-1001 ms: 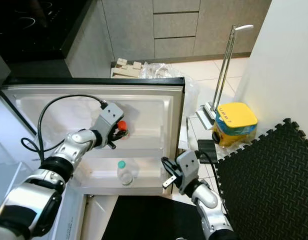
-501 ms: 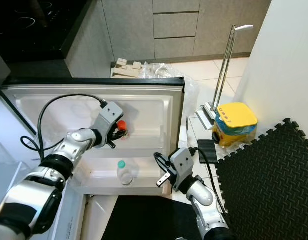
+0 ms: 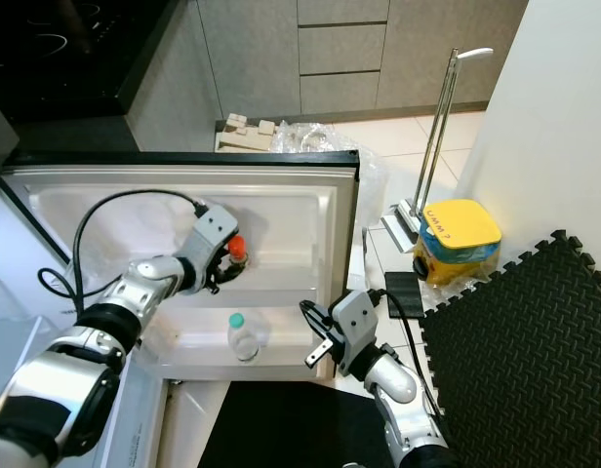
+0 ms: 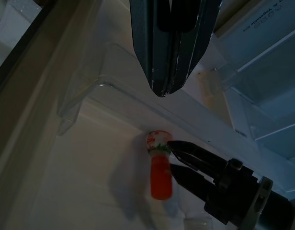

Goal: Restocking fridge

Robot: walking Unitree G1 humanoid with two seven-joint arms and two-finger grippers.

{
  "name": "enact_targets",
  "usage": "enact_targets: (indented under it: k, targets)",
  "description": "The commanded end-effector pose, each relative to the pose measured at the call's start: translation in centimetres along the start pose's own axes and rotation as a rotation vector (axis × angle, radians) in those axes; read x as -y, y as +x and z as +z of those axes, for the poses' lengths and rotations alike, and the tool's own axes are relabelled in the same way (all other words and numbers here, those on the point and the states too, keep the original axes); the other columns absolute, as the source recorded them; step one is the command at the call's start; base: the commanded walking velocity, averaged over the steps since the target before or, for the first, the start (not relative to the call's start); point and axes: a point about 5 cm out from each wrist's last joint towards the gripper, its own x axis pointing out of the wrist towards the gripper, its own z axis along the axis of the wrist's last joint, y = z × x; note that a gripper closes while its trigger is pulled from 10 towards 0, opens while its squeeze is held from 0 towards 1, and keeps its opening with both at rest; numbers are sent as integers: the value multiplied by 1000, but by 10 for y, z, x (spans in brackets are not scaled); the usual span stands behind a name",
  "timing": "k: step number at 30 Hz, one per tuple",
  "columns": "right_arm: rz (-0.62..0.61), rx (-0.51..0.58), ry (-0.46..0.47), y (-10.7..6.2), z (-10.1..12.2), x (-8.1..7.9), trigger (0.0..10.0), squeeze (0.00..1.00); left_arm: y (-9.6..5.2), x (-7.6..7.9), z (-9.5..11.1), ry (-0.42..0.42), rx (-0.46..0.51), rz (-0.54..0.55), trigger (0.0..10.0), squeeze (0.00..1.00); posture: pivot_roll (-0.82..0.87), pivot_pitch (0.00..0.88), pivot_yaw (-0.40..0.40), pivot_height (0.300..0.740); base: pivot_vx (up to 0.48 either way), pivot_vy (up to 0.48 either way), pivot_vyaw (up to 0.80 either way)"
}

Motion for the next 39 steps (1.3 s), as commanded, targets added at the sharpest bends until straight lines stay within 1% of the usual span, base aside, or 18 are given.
enact_targets:
  k: [1, 7, 10, 14, 17, 20, 24, 26, 27, 28, 29, 32, 33, 35, 36, 37, 38, 39]
  targets:
    - [12, -20, 2, -2, -4, -2, 10000, 0, -4, -6, -8, 12, -31, 23, 10000, 0, -192, 100, 16, 740, 0, 0, 0]
    - [17, -23, -2, -2, -4, -1, 10000, 0, -5, -7, -6, 13, -24, 22, 10000, 0, -192, 89, 10, 740, 0, 0, 0]
    - [19, -25, -6, -2, -3, 1, 10000, 0, -7, -9, -1, 28, -4, 13, 10000, 0, -195, 81, 5, 740, 0, 0, 0]
    - [20, -28, -8, -3, -4, 2, 10000, 0, -9, -12, 2, 18, 13, 17, 10000, 0, -197, 78, 3, 740, 0, 0, 0]
    - [21, -33, -11, -4, -4, 4, 10000, 0, -14, -13, 3, -3, 35, 15, 10000, 0, -197, 72, -7, 740, 0, 0, 0]
    - [28, -41, -13, -6, -5, 6, 10000, 0, -19, -13, -1, 32, 15, 3, 10000, 0, -190, 69, -20, 740, 0, 0, 0]
    - [35, -46, -14, -7, -5, 7, 10000, 0, -24, -12, -2, 24, 24, -8, 10000, 0, -188, 68, -28, 740, 0, 0, 0]
    - [38, -49, -13, -8, -6, 7, 10000, 0, -29, -10, -2, 1, 42, -17, 10000, 0, -187, 69, -32, 740, 0, 0, 0]
    - [38, -49, -13, -8, -6, 7, 10000, 0, -29, -10, -2, 1, 42, -17, 10000, 0, -187, 69, -32, 740, 0, 0, 0]
    - [41, -51, -12, -8, -6, 8, 10000, 0, -35, -7, 1, -28, 66, -33, 10000, 0, -186, 70, -33, 740, 0, 0, 0]
    - [41, -51, -12, -8, -6, 8, 10000, 0, -35, -7, 1, -28, 66, -33, 10000, 0, -186, 70, -33, 740, 0, 0, 0]
    - [42, -53, -10, -8, -6, 8, 10000, 0, -44, -1, 4, -50, 94, -73, 10000, 0, -185, 70, -33, 740, 0, 0, 0]
    - [42, -53, -10, -8, -6, 8, 10000, 0, -44, -1, 4, -50, 94, -73, 10000, 0, -185, 70, -33, 740, 0, 0, 0]
    - [40, -54, -5, -8, -6, 8, 10000, 0, -55, 6, 6, -40, 116, -144, 10000, 0, -183, 71, -30, 740, 0, 0, 0]
    - [40, -54, -5, -8, -6, 8, 10000, 0, -55, 6, 6, -40, 116, -144, 10000, 0, -183, 71, -30, 740, 0, 0, 0]
    - [40, -54, -4, -8, -6, 8, 10000, 0, -59, 9, 6, -31, 122, -175, 10000, 0, -182, 71, -29, 740, 0, 0, 0]
    - [36, -56, 0, -8, -7, 9, 10000, 0, -66, 13, 3, -3, 124, -217, 10000, 0, -180, 70, -26, 740, 0, 0, 0]
    - [36, -56, 0, -8, -7, 9, 10000, 0, -66, 13, 3, -3, 124, -217, 10000, 0, -180, 70, -26, 740, 0, 0, 0]
